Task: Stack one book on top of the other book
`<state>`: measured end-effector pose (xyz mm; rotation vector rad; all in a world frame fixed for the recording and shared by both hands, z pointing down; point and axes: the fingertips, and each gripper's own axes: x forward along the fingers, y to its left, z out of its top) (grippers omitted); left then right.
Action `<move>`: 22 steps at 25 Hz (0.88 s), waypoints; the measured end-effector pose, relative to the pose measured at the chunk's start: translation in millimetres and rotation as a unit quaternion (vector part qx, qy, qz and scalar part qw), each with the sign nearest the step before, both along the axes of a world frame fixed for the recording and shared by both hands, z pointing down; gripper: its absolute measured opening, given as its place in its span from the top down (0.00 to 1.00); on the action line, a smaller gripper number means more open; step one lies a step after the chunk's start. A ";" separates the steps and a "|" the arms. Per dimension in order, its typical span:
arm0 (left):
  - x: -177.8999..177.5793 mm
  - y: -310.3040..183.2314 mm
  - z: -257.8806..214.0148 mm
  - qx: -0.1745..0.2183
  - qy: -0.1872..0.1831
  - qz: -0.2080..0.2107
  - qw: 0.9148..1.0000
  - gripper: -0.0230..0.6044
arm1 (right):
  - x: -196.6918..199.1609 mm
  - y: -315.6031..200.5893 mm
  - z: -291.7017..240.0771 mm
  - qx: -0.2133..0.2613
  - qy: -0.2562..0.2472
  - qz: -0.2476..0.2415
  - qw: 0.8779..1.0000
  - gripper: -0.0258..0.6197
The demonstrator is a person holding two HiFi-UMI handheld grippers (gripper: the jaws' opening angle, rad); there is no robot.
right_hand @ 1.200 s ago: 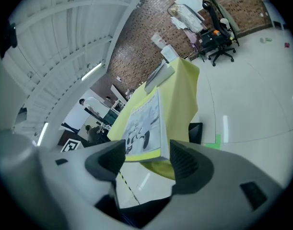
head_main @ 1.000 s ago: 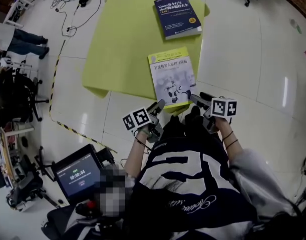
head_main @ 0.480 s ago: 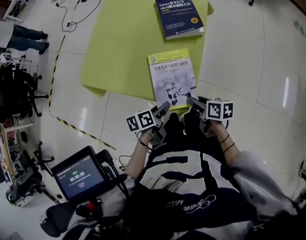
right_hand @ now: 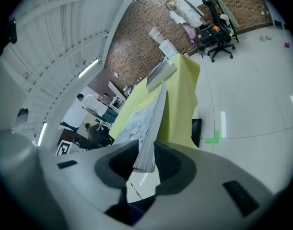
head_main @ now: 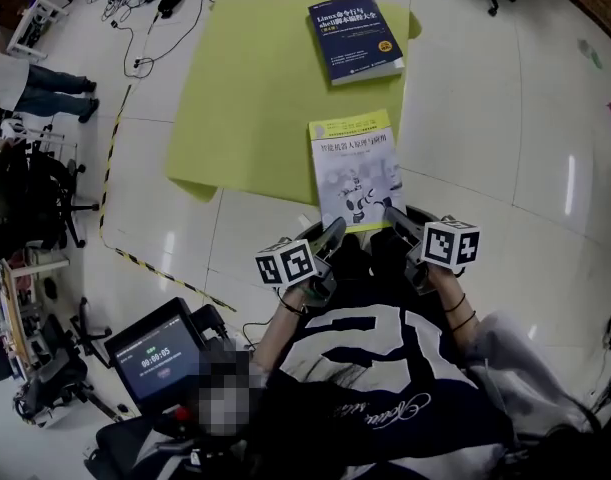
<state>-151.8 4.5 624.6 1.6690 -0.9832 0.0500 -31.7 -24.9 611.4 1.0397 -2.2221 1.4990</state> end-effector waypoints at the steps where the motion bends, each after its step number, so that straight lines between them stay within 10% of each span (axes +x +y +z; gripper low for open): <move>1: 1.2 0.0 -8.2 0.009 0.006 0.003 1.000 0.78 | 1.2 1.5 -8.7 0.007 -0.008 0.006 1.000 0.81; 15: 18.5 -13.6 -104.6 0.112 0.018 0.045 0.993 0.76 | 15.4 8.5 -102.9 0.095 -0.022 0.051 0.994 0.80; 22: 19.8 -61.6 -156.8 0.159 0.021 0.001 0.987 0.76 | 15.4 -50.4 -164.2 0.168 -0.011 0.003 0.986 0.80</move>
